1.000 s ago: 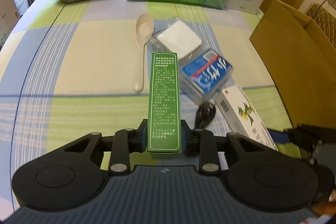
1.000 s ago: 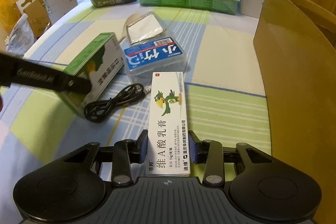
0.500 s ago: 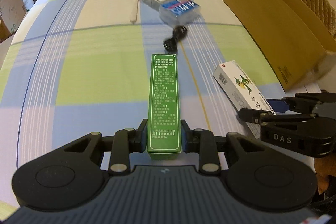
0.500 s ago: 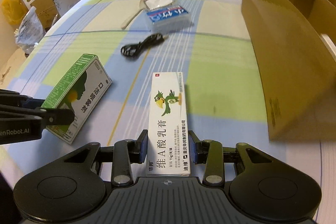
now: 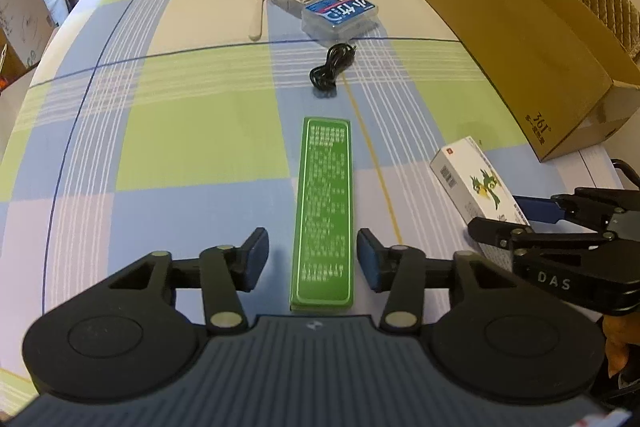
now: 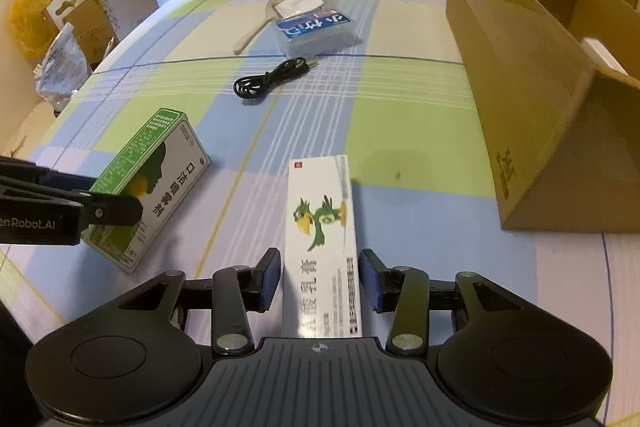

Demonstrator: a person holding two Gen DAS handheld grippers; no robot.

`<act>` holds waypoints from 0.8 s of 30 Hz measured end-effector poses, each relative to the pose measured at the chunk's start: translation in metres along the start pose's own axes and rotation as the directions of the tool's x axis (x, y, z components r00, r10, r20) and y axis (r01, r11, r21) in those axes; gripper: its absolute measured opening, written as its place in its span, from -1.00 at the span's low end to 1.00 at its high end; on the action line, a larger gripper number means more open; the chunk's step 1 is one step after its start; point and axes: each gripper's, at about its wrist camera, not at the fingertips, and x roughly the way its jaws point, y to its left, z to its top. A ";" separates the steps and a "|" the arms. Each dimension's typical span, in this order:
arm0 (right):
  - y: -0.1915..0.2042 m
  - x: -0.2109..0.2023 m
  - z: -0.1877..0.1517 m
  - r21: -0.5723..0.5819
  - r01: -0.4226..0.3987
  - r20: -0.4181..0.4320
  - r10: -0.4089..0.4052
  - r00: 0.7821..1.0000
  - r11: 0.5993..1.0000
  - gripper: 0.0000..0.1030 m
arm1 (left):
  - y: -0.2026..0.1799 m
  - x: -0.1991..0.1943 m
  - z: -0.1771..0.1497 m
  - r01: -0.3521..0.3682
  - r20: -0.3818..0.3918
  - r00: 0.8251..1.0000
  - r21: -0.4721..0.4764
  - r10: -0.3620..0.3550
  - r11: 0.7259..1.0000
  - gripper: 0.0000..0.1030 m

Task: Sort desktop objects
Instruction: 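Lift the green box with the left tool while the right tool lifts the ointment box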

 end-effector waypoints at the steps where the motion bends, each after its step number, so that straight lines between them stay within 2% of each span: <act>1: -0.001 0.001 0.001 0.002 -0.001 -0.002 0.001 1.000 1.000 -0.20 | 0.000 0.002 0.002 0.004 -0.004 1.000 0.003 -0.004 1.000 -0.16; 18: -0.004 0.008 0.005 -0.006 0.000 0.001 0.000 1.000 1.000 -0.20 | -0.008 0.040 0.019 -0.007 -0.075 0.997 0.101 0.015 0.995 -0.23; 21: -0.003 0.008 0.004 -0.018 0.005 0.006 -0.005 1.000 1.000 -0.20 | -0.011 0.042 0.017 -0.016 -0.069 0.997 0.119 0.025 0.993 -0.27; 24: -0.001 0.009 0.004 -0.039 0.010 0.013 -0.010 1.000 0.999 -0.20 | -0.011 0.044 0.015 -0.024 -0.066 0.997 0.117 0.031 0.993 -0.47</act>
